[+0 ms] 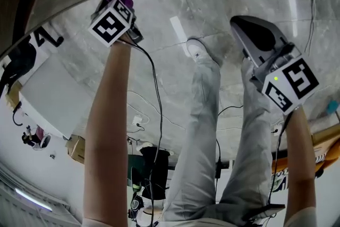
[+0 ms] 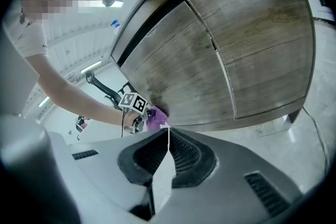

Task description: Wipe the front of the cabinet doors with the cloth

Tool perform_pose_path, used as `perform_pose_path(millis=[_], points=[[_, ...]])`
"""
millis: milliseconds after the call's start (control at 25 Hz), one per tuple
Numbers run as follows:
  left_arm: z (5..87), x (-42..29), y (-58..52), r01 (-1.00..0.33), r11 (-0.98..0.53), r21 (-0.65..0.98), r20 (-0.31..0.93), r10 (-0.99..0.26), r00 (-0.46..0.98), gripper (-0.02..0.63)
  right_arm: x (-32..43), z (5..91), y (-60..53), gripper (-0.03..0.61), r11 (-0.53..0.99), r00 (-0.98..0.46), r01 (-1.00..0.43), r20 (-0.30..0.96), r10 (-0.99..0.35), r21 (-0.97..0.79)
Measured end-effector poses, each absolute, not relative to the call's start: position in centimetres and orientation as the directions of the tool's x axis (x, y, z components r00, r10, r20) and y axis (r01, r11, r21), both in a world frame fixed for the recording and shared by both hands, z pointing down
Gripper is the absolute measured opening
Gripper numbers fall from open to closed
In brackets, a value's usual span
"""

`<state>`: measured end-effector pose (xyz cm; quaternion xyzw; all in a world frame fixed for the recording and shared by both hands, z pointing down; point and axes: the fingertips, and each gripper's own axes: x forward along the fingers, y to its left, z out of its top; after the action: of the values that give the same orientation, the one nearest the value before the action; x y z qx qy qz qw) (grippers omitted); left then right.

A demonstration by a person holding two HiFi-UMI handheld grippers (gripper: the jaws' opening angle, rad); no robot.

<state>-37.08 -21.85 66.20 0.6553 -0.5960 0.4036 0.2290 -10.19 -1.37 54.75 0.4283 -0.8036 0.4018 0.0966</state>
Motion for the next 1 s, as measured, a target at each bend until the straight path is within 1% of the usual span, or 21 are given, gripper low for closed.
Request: perform_pose_path(millis=[120,280,440,600,800,1000], points=[[65.6,-36.8,-21.1,-0.966,-0.167,-0.195,0.795,-0.604,-0.056,0.046,-9.0,54.5,-1.0,0.028,0.309,-0.616,-0.766,0.503,-0.606,-0.564],[66.1,-33.6,-18.8,-0.953,-0.223,-0.205,0.813,-0.581,-0.038,0.046,-7.0,54.0,-0.4,0.028,0.311,-0.620,-0.762,0.504,-0.601,-0.567],[67.6,-27.3,-16.4,-0.938,-0.294,-0.185,0.834,-0.552,0.008,0.046,-4.3,53.3,0.7,0.028,0.321,-0.633,-0.752,0.497,-0.593,-0.575],[68.9,-19.0,-15.6,-0.912,-0.384,-0.145,0.843,-0.530,0.089,0.046,-0.3,53.4,2.1,0.028,0.306,-0.623,-0.759,0.507,-0.596,-0.574],[70.1,-9.8,-16.1,-0.853,-0.507,-0.124,0.839,-0.512,0.183,0.046,5.8,54.8,3.8,0.028,0.198,-0.542,-0.796,0.530,-0.652,-0.572],[72.3,-4.7,-17.2,-0.814,-0.572,-0.101,0.843,-0.483,0.235,0.046,9.7,55.7,5.1,0.028,0.076,-0.436,-0.826,0.547,-0.715,-0.559]])
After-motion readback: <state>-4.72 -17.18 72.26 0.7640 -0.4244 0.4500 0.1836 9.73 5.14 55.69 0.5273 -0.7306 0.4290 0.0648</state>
